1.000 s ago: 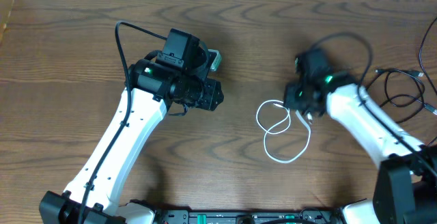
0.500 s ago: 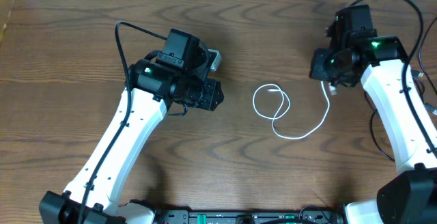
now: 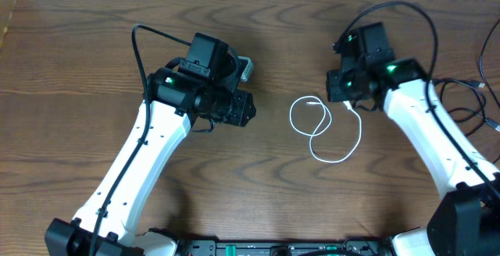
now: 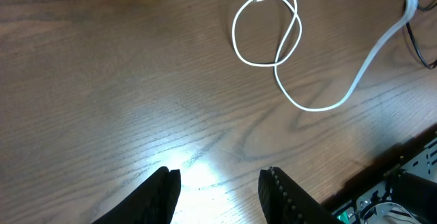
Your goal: Untangle cables
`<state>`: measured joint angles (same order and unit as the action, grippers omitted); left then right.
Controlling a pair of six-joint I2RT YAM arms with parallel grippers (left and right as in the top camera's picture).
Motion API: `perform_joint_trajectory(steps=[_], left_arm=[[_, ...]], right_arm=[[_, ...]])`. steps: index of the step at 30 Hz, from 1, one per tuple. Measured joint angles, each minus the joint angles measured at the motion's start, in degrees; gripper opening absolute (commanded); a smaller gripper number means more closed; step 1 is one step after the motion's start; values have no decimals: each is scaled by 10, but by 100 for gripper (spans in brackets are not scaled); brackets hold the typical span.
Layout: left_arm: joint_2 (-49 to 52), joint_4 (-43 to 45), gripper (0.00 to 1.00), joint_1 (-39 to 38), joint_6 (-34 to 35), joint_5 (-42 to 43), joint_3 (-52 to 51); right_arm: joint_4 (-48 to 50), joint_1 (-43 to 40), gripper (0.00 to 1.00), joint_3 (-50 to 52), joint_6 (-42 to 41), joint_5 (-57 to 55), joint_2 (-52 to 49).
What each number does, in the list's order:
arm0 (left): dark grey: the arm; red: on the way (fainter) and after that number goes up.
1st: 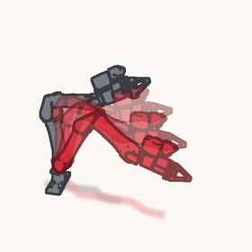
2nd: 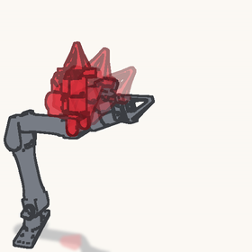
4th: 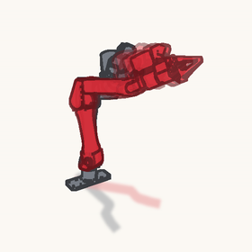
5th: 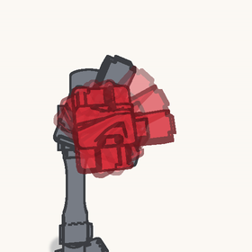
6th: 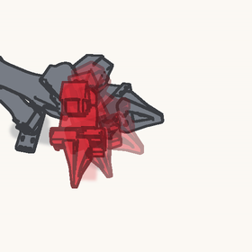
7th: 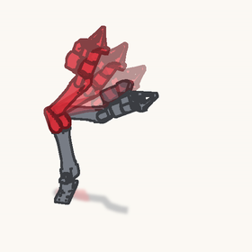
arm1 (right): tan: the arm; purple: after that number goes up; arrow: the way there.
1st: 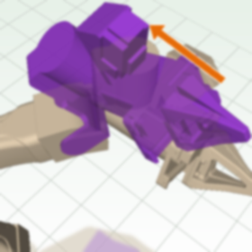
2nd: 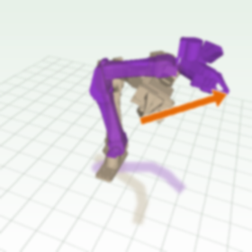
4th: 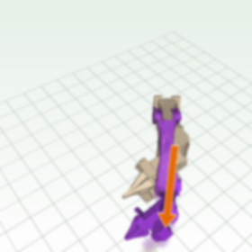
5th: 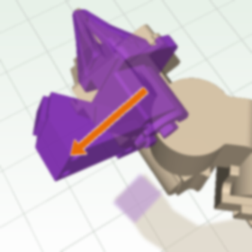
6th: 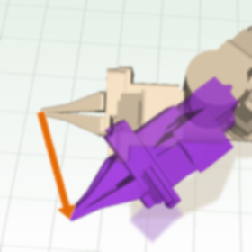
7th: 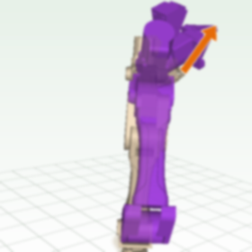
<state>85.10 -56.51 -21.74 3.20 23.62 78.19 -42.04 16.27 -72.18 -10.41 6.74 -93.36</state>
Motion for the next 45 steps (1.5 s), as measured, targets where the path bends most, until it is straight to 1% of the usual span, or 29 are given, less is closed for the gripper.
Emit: perform_joint_trajectory(steps=[9, 10, 12, 15, 18, 25, 36, 45], left_arm=[[0, -2, 43, 0, 0, 0, 0], [0, -2, 43, 0, 0, 0, 0], [0, -2, 43, 0, 0, 0, 0], [0, -2, 43, 0, 0, 0, 0], [0, -2, 43, 0, 0, 0, 0], [0, -2, 43, 0, 0, 0, 0], [0, -2, 43, 0, 0, 0, 0], [0, -2, 43, 0, 0, 0, 0]], right_arm=[[183, 35, 11, 125, 18, -22, 0], [194, 39, 15, 135, 20, -23, 0], [223, 47, 28, 159, 22, -24, 0], [239, 55, 33, 181, 23, -26, 0], [243, 58, 43, 192, 23, -27, 0], [250, 58, 54, 194, 24, -31, 0], [283, 58, 57, 194, 38, -55, 0], [273, 58, 58, 195, 50, -81, -5]])
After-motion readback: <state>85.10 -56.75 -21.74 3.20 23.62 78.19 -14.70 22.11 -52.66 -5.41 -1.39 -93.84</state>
